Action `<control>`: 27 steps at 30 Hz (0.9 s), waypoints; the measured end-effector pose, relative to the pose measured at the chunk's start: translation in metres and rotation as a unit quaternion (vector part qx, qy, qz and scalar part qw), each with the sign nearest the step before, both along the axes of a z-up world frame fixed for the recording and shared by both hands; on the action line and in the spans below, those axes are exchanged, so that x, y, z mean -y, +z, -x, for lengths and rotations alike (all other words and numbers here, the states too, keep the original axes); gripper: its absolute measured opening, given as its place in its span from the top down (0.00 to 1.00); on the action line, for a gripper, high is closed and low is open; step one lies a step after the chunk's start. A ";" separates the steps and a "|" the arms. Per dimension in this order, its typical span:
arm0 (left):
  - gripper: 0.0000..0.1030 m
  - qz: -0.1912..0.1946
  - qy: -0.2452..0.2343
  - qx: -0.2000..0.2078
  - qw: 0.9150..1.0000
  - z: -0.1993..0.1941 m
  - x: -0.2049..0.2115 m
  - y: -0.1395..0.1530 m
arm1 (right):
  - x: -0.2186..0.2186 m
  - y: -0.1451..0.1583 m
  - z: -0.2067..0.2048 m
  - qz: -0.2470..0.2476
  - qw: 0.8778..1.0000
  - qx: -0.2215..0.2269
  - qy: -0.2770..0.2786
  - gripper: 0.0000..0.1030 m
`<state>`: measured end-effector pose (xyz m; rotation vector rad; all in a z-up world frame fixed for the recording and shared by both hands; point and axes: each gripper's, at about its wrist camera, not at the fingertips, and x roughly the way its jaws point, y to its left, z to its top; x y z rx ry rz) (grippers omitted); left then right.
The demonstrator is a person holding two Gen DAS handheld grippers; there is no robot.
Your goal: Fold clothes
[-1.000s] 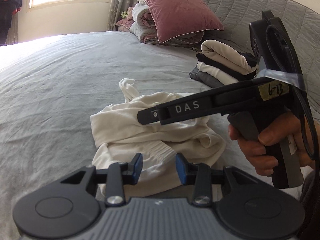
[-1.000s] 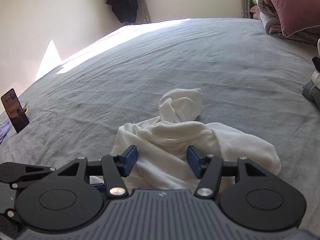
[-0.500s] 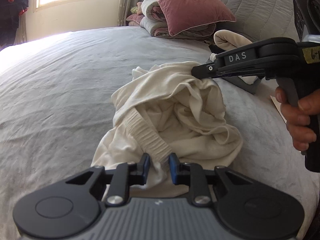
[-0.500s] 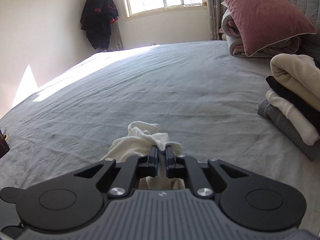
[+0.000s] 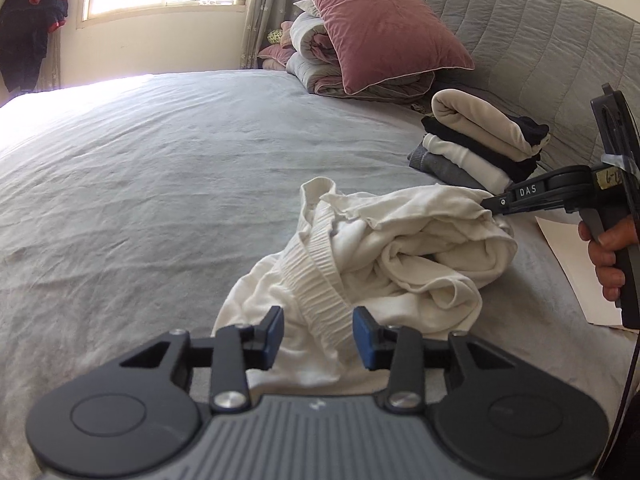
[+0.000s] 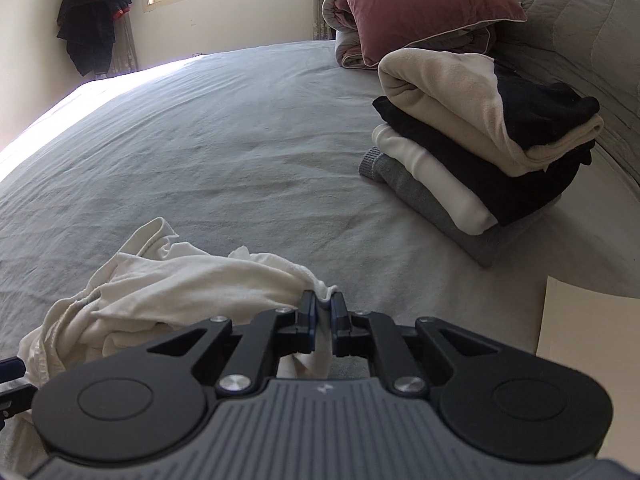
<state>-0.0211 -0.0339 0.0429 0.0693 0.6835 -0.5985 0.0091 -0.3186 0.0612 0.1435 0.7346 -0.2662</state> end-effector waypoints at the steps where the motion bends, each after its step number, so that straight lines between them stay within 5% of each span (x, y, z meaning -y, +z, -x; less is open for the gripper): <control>1: 0.54 -0.005 -0.005 -0.002 1.000 0.000 0.003 -0.002 | 0.001 -0.002 0.001 0.005 1.000 -0.009 -0.006 0.92; 8: 0.54 -0.056 -0.013 0.005 0.998 0.002 0.022 -0.014 | 0.006 -0.018 -0.005 0.013 0.997 -0.074 -0.017 0.92; 12: 0.54 -0.053 -0.003 0.001 0.999 0.000 0.018 -0.017 | 0.000 -0.005 -0.001 0.006 0.999 -0.050 -0.002 0.82; 14: 0.55 -0.048 -0.003 0.001 0.999 0.000 0.015 -0.016 | 0.000 0.005 0.006 -0.015 0.999 -0.032 0.000 0.74; 15: 0.56 -0.048 -0.005 0.005 0.999 0.001 0.015 -0.016 | 0.000 0.010 0.009 -0.027 0.999 -0.023 0.000 0.55; 17: 0.57 -0.049 -0.009 0.014 0.999 0.003 0.016 -0.016 | -0.002 0.019 0.011 -0.070 0.998 -0.006 0.002 0.42; 22: 0.65 -0.037 -0.014 0.033 0.999 0.007 0.012 -0.020 | -0.017 0.031 -0.010 -0.200 0.979 0.004 0.036 0.42; 27: 0.75 -0.008 -0.016 0.033 0.999 0.008 0.001 -0.023 | -0.042 0.027 -0.058 -0.262 0.964 -0.015 0.050 0.42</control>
